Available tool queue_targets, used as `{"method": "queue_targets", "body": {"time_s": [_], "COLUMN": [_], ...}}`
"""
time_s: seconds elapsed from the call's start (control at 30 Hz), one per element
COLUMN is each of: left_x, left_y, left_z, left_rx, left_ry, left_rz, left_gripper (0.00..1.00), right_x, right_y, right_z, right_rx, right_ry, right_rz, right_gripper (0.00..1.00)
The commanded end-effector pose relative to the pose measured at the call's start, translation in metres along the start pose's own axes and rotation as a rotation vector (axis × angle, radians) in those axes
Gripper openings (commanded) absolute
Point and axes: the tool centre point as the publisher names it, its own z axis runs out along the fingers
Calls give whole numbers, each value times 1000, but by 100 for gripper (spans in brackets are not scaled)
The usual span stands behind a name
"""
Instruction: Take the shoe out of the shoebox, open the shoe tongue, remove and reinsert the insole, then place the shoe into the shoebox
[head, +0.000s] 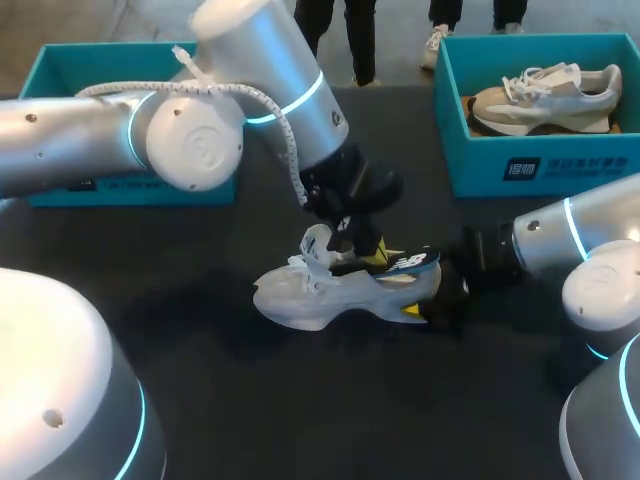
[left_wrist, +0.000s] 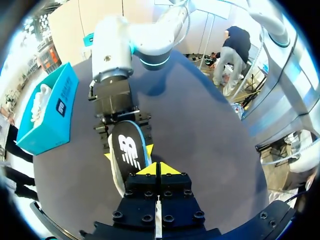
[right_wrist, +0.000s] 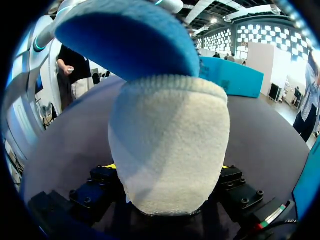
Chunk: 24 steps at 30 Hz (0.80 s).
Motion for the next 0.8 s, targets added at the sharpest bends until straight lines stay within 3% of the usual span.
{"method": "queue_targets", "body": {"time_s": [0.03,0.3,0.8], "left_x": [17,29,34], "left_y": [0,-6,-3], "left_z": [-20,-32,-33], "left_rx": [-14,-71,-50], "left_ry": [-57,-161,-323], "left_rz": [8,35,59], "left_gripper": [0,0,0], "right_x": [0,0,0], "right_y": [1,1,1], "right_z": [3,3,3], "right_rx": [7,7,7], "right_ry": [-2,-2,-2], "right_rz": [1,1,1], "right_gripper": [0,0,0]}}
